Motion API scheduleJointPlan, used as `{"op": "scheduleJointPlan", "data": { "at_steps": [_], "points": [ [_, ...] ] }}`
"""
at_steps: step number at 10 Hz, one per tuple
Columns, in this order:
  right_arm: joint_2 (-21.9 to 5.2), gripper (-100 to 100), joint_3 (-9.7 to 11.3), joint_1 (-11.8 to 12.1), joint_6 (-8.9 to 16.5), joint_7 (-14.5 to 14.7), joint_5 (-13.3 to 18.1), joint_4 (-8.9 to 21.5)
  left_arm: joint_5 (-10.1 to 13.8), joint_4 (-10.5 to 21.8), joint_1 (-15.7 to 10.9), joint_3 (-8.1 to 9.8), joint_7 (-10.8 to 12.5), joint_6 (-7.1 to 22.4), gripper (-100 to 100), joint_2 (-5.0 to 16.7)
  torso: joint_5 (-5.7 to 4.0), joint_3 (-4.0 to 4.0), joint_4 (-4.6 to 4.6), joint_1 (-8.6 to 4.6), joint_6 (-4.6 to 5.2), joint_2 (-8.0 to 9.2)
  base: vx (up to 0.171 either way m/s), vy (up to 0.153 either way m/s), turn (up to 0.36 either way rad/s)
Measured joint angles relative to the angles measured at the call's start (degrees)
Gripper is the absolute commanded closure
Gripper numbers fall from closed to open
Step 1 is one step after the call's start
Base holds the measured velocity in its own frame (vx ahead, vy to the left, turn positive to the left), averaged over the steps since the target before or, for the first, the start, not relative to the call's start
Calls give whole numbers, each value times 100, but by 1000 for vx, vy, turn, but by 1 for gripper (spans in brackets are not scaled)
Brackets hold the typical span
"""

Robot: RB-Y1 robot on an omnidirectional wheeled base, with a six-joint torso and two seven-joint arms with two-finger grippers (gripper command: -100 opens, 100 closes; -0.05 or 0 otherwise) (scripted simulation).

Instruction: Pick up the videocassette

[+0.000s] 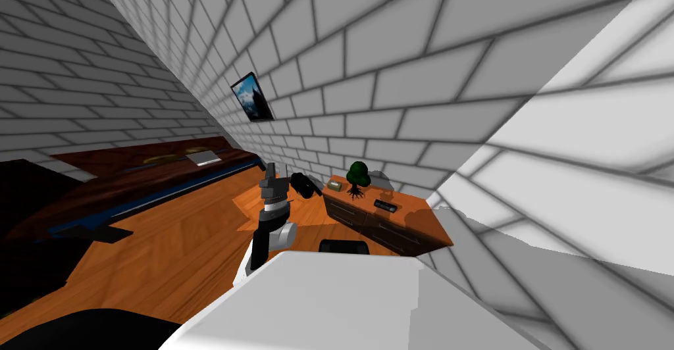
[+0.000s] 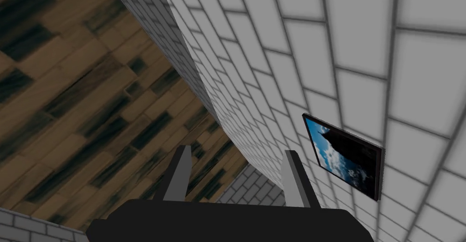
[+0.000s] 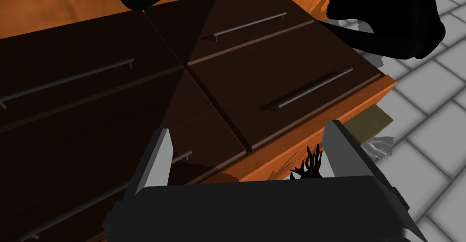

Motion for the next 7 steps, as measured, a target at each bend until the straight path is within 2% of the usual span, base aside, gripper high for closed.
{"op": "scheduleJointPlan", "data": {
  "at_steps": [1, 2, 6, 7],
  "points": [
    [-40, -100, 63, -11, -68, 67, 16, 245, 0, 0, 0, 0, 0, 0, 0, 0, 0, 0, 0, 0, 2, 1, 43, -17, 425],
    [-250, -100, 135, 133, -26, 145, 27, 277, 0, 0, 0, 0, 0, 0, 0, 0, 2, -2, -1, -1, 0, -3, 31, -26, 287],
    [-582, -100, 479, 66, -44, 335, 110, 990, 0, 0, 1, 0, 0, 0, 0, 0, 1, -3, -1, -1, 1, -5, 42, -24, 349],
    [-697, -100, 614, 32, -72, 425, 157, 1273, 0, 0, 1, 1, 0, 0, 0, 0, -1, -7, -2, -4, 2, -13, 50, -27, 437]
  ]
}}
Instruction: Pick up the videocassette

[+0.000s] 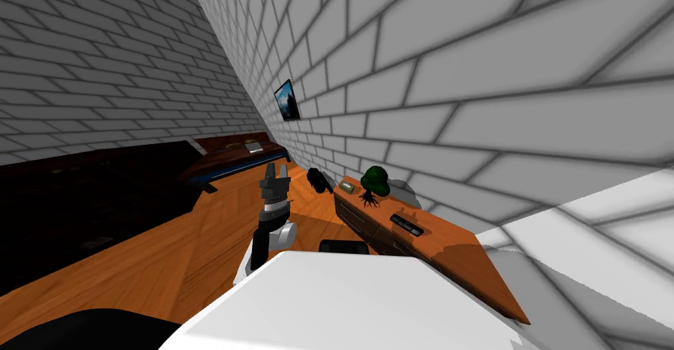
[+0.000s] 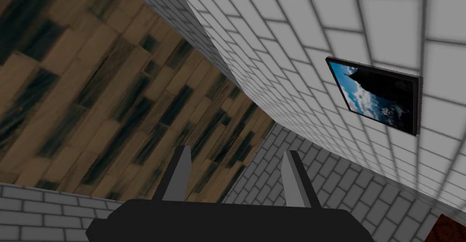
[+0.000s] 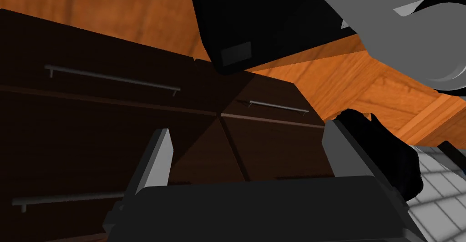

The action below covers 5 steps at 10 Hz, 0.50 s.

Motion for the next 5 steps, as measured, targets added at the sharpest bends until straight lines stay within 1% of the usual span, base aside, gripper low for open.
{"op": "scheduleJointPlan", "data": {
  "at_steps": [1, 2, 3, 4, 5],
  "points": [
    [-49, -100, 54, 7, -33, 71, 22, 177, 0, 0, 0, 0, 0, 0, 0, 0, 0, 0, 0, 2, -1, 0, 41, -18, 445],
    [-108, -100, 89, 88, -33, 207, 51, 337, 0, 0, 0, 0, 0, 0, 0, 0, 1, 1, 0, 6, 1, 3, 29, -15, 226],
    [-221, -100, 135, 104, -5, 246, 61, 351, 0, 0, 1, 0, 0, 0, 0, 0, 1, 3, 1, 11, 4, 6, 27, -9, 431],
    [-364, -100, 245, 43, -28, 236, 93, 527, 0, 0, -1, 0, 0, 0, 0, 0, 2, 2, 2, 10, -3, 4, 41, -14, 417],
    [-582, -100, 331, 59, -56, 268, 122, 657, 0, 0, 0, 0, 0, 0, 0, 0, 3, 0, 0, 9, 1, 0, 50, -10, 398]
  ]
}}
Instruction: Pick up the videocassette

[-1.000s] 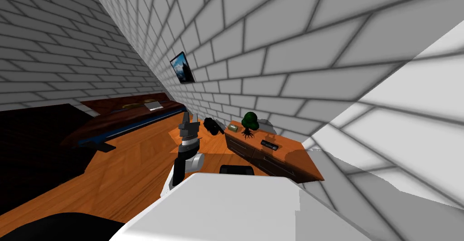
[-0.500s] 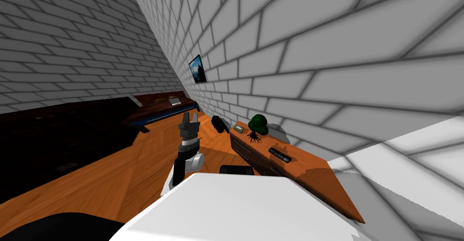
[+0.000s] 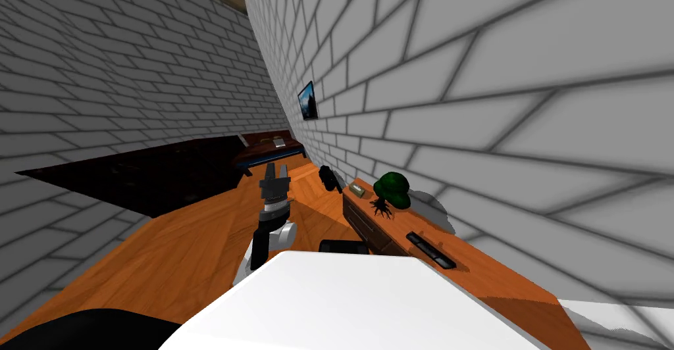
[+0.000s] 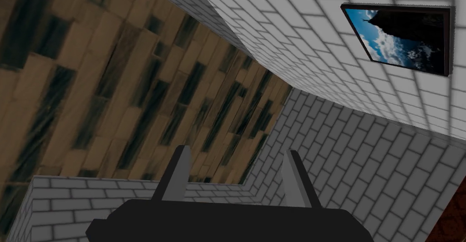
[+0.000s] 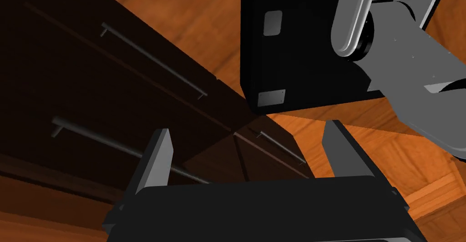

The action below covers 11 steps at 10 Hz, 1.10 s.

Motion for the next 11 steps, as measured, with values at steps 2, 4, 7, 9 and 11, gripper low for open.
{"op": "scheduleJointPlan", "data": {
  "at_steps": [2, 4, 7, 9, 11],
  "points": [
    [-103, -100, 116, -58, -63, 161, 80, 399, 0, 0, 0, 0, 0, 0, 0, 0, 0, 0, 0, 5, 3, 0, 29, -9, 382],
    [-236, -100, 207, -151, -130, 285, 161, 798, 0, 0, 0, 0, 0, 0, 0, 0, 0, 0, 0, 7, 1, 0, 32, -8, 337],
    [-381, -100, 234, -148, -97, 380, 202, 863, 0, 0, 0, 0, 0, 0, 0, 0, 0, 3, 2, 14, 1, 4, 32, -5, 260],
    [-536, -100, 246, -227, -113, 483, 270, 1043, 0, 0, 1, 1, 0, 0, 0, 0, -1, -8, -2, 8, 2, -15, 82, -15, 388],
    [-618, -100, 233, -336, -149, 585, 338, 1157, 0, 0, 2, 1, 0, 0, 0, 0, -3, -17, -5, 7, 4, -31, 135, -21, 320]
  ]
}}
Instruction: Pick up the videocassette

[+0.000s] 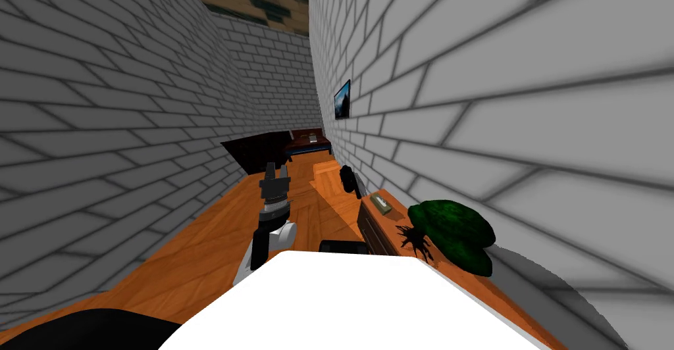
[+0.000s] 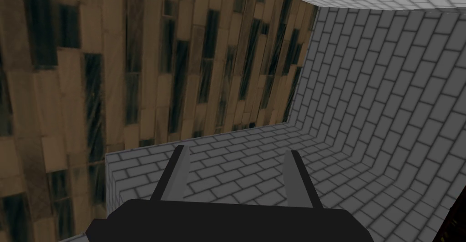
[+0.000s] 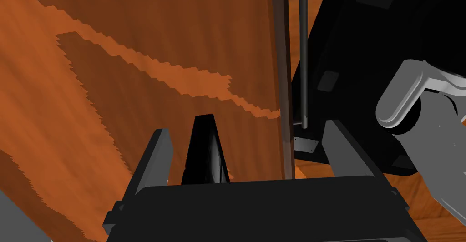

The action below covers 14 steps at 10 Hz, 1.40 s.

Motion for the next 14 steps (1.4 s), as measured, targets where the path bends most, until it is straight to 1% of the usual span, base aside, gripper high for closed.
{"op": "scheduleJointPlan", "data": {
  "at_steps": [1, 2, 3, 4, 5, 6, 8, 9, 10, 14],
  "points": [
    [-48, -100, -1, -90, -20, 21, 46, -24, 0, 0, 0, 0, 0, 0, 0, 0, 0, -9, -3, 1, -2, -16, 170, 13, 290],
    [-60, -100, -26, -132, -26, 51, 70, -81, 0, 0, 1, 0, 0, 0, 0, 0, 2, -14, -5, 14, 1, -23, 75, 7, 54],
    [-61, 0, -31, -140, -26, 60, 72, -89, 0, -1, 1, 0, 0, 0, 0, 0, 5, 1, -2, 19, 11, 5, 15, -1, -7],
    [-61, -100, -31, -141, -26, 59, 72, -89, 0, 0, 0, 0, 0, 0, 0, 0, 5, 15, 4, 19, 11, 29, -19, -31, 56],
    [39, -100, -48, -168, 8, 68, 96, -51, 0, 0, -1, 0, 0, 0, 0, 0, 2, 25, 9, 9, 11, 47, -56, -61, 71],
    [99, -100, -57, -165, 146, 52, 120, -171, 0, 0, -1, 0, 0, 0, 0, 0, 0, 34, 12, -1, 11, 62, -38, -51, 16],
    [287, -100, -41, -286, 192, 40, 178, -6, 0, 0, -1, 0, 0, 0, 0, 0, -1, 34, 12, 2, 12, 60, -32, -40, 35],
    [357, -100, -43, -305, 267, 31, 201, -32, 0, 0, -1, 0, 0, 0, 0, 0, 0, 34, 12, 3, 12, 61, -15, -17, 8],
    [363, 100, -43, -306, 286, 30, 203, -37, 0, 0, 0, 0, 0, 0, 0, 0, 2, 31, 11, 11, 13, 55, 0, 0, 0],
    [368, 100, -37, -303, 272, 34, 206, -44, 0, 0, 0, 0, 0, 0, 0, 0, 2, 29, 12, 5, 11, 50, 0, 0, 0]
  ]
}}
